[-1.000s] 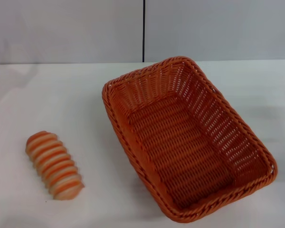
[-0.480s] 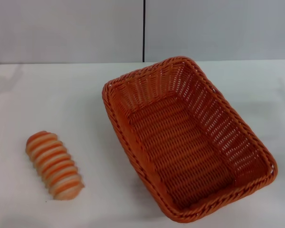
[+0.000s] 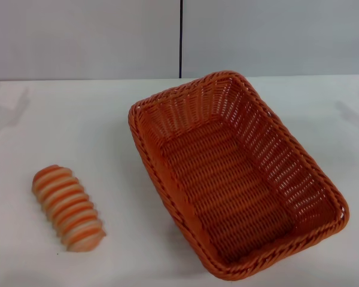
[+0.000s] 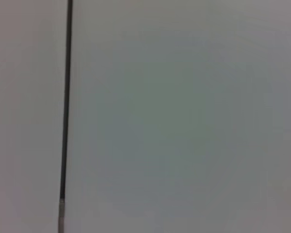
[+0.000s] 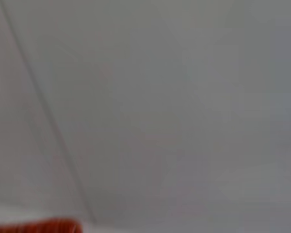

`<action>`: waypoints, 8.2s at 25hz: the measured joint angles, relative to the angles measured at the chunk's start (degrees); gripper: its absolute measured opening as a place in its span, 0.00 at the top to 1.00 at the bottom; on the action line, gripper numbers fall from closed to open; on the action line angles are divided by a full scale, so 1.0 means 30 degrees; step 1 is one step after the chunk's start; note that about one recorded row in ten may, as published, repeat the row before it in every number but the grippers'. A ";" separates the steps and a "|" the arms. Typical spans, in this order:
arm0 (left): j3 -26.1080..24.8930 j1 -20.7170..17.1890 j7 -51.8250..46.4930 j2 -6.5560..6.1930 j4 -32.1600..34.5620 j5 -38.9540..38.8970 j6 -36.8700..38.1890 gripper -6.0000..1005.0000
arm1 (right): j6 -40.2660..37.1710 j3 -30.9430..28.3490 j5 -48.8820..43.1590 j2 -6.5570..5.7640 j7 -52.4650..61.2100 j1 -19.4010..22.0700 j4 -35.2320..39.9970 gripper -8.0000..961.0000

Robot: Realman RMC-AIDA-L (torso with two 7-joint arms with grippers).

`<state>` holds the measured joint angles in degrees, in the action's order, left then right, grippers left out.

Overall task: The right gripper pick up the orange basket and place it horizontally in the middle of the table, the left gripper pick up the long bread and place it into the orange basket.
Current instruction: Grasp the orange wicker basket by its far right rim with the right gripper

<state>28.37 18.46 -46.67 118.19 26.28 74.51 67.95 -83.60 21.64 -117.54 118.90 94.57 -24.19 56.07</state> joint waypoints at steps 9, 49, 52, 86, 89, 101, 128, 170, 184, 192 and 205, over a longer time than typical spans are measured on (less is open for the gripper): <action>-0.0326 0.0494 0.1242 0.0006 -0.1351 -0.0321 -0.0775 0.31 | -0.4984 0.4370 -0.9067 -0.0155 0.6743 -0.2704 0.8526 0.24; -0.0666 0.0530 0.2519 0.0048 -0.2816 -0.1542 -0.1277 0.31 | -1.3792 1.7641 -0.4056 -0.0803 1.1926 -0.9863 0.5116 0.24; -0.0666 0.0508 0.2519 0.0056 -0.2815 -0.1545 -0.1272 0.31 | -1.3766 1.7747 -0.4666 -0.0558 1.1942 -0.9844 0.5059 0.24; -0.0872 0.0232 0.2519 0.0079 -0.3555 -0.1546 -0.1027 0.31 | -1.2714 2.1974 -0.7123 0.0010 1.1865 -1.0024 0.3876 0.24; -0.0871 0.0254 0.2519 0.0073 -0.3554 -0.1548 -0.1043 0.31 | -1.2602 2.2283 -0.7116 0.0026 1.1875 -1.0234 0.3905 0.24; -0.0902 0.0317 0.2714 0.0049 -0.3766 -0.2071 -0.1091 0.31 | -1.1180 2.4878 -0.7224 0.0113 1.1863 -1.0529 0.3049 0.24; -0.0901 0.0437 0.3486 0.0010 -0.4043 -0.2308 -0.1231 0.31 | -1.0319 2.5245 -1.0395 0.0084 1.3167 -1.0566 0.5325 0.25; -0.0989 0.0815 0.4014 0.0061 -0.4047 -0.2320 -0.1196 0.31 | -0.5439 1.3463 -1.2111 -0.0158 1.8865 -0.6964 0.8677 0.28; -0.1127 0.0850 0.4013 0.0040 -0.4268 -0.2307 -0.1236 0.31 | -0.3141 1.3617 -1.2143 -0.0068 1.6721 -0.7369 0.5061 0.29; -0.1137 0.0798 0.4013 0.0053 -0.4425 -0.2307 -0.1232 0.31 | -0.1600 1.3462 -1.0787 -0.0133 1.5546 -0.7488 0.3152 0.29; -0.1116 0.0868 0.4258 0.0066 -0.4547 -0.2307 -0.1244 0.32 | 0.1797 1.3430 -1.0105 -0.0076 1.3158 -0.7458 0.0233 0.30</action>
<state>25.02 21.06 -33.89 118.39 12.64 67.59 64.22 -78.21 61.94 -147.86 118.67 134.04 -46.56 56.77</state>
